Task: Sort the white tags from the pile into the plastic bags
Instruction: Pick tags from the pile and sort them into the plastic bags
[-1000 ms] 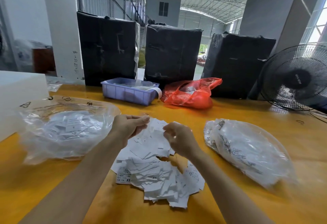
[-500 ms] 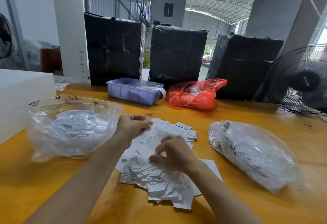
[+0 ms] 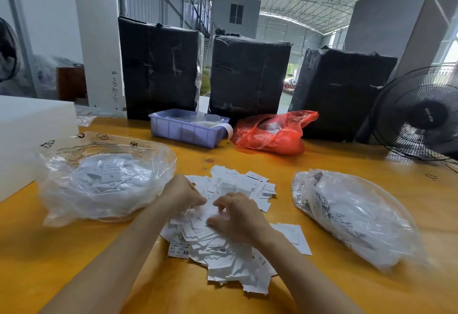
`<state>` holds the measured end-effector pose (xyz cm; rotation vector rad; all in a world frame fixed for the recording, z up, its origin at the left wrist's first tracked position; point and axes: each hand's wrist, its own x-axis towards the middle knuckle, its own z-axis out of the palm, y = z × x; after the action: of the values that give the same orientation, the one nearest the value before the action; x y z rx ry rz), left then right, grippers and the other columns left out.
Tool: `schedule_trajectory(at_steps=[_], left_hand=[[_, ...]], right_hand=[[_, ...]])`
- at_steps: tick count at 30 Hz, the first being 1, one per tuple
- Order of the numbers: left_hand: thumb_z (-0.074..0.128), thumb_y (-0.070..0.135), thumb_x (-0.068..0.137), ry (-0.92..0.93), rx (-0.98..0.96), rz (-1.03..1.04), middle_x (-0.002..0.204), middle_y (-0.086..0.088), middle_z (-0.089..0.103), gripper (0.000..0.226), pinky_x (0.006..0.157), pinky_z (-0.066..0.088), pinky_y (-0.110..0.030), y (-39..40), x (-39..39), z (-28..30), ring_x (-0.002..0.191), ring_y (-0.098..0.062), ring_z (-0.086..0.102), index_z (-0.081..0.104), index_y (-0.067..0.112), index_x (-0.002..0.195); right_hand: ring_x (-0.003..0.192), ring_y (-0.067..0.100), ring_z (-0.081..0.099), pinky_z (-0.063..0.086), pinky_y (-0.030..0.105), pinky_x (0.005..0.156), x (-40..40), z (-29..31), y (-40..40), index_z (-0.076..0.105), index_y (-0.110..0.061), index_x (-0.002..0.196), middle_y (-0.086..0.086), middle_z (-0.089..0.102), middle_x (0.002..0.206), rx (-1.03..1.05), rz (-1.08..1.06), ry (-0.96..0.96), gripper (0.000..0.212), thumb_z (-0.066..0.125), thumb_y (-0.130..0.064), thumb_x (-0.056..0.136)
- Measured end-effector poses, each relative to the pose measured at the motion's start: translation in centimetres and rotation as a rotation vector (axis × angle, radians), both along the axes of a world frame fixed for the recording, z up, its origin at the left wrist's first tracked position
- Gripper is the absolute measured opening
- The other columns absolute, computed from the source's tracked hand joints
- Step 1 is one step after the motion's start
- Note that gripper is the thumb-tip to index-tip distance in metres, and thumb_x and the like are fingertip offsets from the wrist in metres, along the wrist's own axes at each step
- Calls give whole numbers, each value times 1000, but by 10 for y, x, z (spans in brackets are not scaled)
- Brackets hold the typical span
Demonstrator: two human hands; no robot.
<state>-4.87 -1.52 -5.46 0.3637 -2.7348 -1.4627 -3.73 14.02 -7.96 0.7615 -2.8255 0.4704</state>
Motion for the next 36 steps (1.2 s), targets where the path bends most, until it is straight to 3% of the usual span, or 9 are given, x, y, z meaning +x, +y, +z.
schedule_trajectory(at_steps=[6,11,13,16,18,23,28,32,36], left_hand=[[82,6,70,89,209,39,59,-13,55,24,58,40,-28,1,-3,5,55,-21,48,68,-12,79],[73,0,79,32,477,32,43,-5,49,23,43,45,-18,5,-1,15,40,-12,52,56,0,63],[70,1,82,40,618,68,52,-9,57,24,42,47,-17,8,0,18,51,-14,57,52,4,66],[68,6,85,111,722,140,69,-12,60,13,48,49,-20,9,-1,23,61,-17,57,57,1,79],[65,6,87,140,755,138,71,-12,60,13,51,49,-23,9,0,25,61,-17,55,59,2,76],[64,4,87,128,758,51,65,-8,68,10,48,48,-21,13,4,26,54,-14,62,62,2,77],[67,2,84,110,744,3,86,-20,68,4,66,56,-28,13,4,26,72,-23,65,63,2,86],[69,2,80,100,786,-76,75,-15,73,5,57,56,-21,13,8,26,63,-19,70,66,2,83],[66,-1,82,113,788,-110,71,-11,73,4,54,56,-20,13,8,27,62,-18,71,65,1,86]], right_hand=[[102,19,54,45,34,85,0,3,2,61,-14,109,3,63,109,-73,48,-14,49,70,-49,77],[66,12,54,39,21,61,-4,15,7,70,-1,82,8,67,77,-411,-31,18,20,65,-19,88],[58,11,51,37,21,55,-8,21,14,66,1,76,8,62,69,-692,-119,-191,23,60,-15,92],[69,13,68,52,22,62,-10,28,23,65,-5,89,5,72,76,-1127,-101,-677,10,56,-6,93],[68,15,70,54,23,64,-10,29,27,64,-2,91,7,74,76,-1227,-74,-769,8,56,0,91],[67,16,70,54,21,61,-9,32,28,66,-1,87,10,74,78,-1259,-41,-771,4,64,1,84],[67,15,68,52,21,59,-9,33,29,65,-5,78,10,72,76,-1223,-75,-718,7,72,-3,79],[78,24,66,53,25,67,-10,37,30,50,-8,67,17,66,84,-1254,-133,-586,27,70,7,77],[67,18,66,49,23,62,-10,45,36,54,-9,74,12,67,78,-1296,-131,-470,20,68,4,79]])
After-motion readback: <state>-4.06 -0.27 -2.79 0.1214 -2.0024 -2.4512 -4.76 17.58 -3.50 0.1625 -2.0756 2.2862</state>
